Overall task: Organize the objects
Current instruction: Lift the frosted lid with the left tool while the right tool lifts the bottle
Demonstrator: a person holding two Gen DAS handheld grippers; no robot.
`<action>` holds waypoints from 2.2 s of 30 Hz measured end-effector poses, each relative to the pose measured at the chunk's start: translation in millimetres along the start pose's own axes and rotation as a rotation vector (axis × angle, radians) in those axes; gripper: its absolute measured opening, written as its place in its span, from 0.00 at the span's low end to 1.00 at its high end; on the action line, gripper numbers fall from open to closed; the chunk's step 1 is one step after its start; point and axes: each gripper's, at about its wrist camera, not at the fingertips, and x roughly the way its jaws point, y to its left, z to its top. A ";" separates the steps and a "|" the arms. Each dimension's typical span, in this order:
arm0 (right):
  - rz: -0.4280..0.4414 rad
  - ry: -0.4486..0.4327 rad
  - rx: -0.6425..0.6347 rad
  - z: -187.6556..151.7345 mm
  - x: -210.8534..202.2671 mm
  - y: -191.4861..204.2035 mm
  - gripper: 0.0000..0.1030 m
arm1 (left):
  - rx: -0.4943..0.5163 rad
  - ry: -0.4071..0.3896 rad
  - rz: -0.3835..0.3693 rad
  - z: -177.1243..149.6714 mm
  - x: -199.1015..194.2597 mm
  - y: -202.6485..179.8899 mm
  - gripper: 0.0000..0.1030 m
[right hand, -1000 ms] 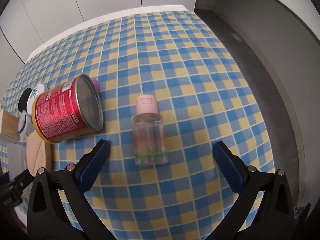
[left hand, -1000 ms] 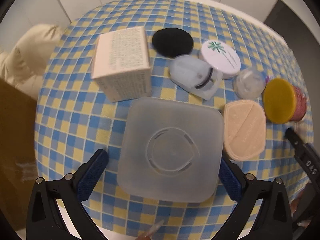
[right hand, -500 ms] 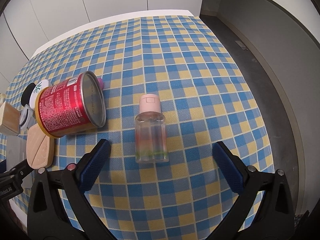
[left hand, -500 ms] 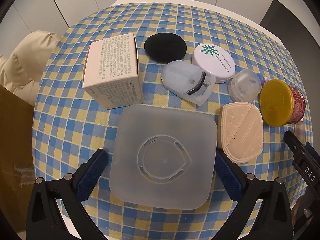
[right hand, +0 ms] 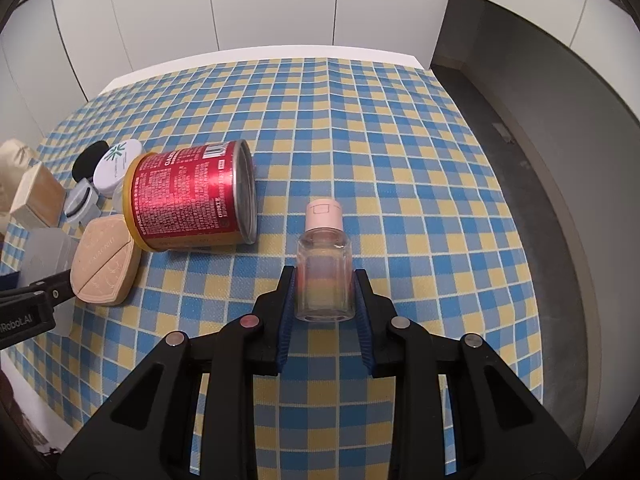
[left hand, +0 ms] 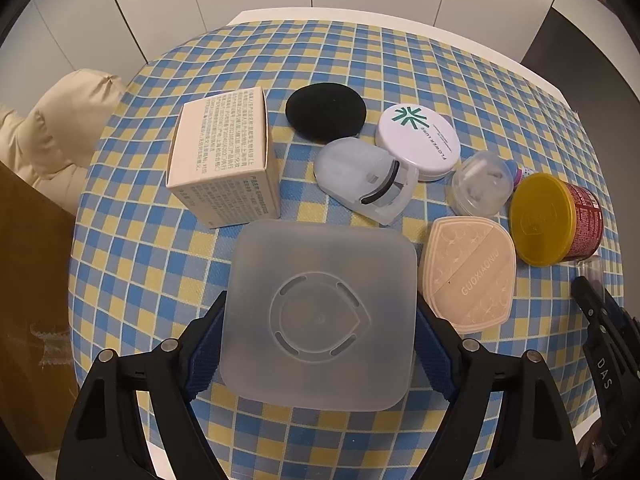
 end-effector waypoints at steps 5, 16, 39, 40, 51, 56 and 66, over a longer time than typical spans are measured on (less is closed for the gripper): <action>-0.008 0.010 0.006 -4.7 0.6 -2.1 0.28 | 0.010 -0.006 0.013 -5.2 -2.6 1.0 0.79; -0.004 0.057 0.075 17.1 10.8 -37.4 0.27 | 0.042 -0.028 0.050 -12.7 -23.9 6.6 0.79; -0.054 0.015 0.036 108.9 -115.8 -35.0 0.27 | 0.022 -0.108 -0.003 32.7 -120.8 -0.2 0.79; -0.057 0.006 0.029 111.6 -122.3 -34.3 0.27 | 0.018 -0.121 -0.011 35.5 -130.1 -0.5 0.79; -0.056 -0.071 0.027 155.3 -207.8 -40.2 0.27 | 0.078 -0.244 -0.012 62.9 -221.9 -12.2 0.79; -0.053 -0.120 0.022 175.9 -241.5 -40.1 0.27 | 0.112 -0.279 -0.003 75.8 -254.0 -17.7 0.79; -0.050 -0.185 -0.018 205.1 -308.9 -30.3 0.27 | 0.117 -0.346 -0.034 90.1 -331.4 -12.3 0.79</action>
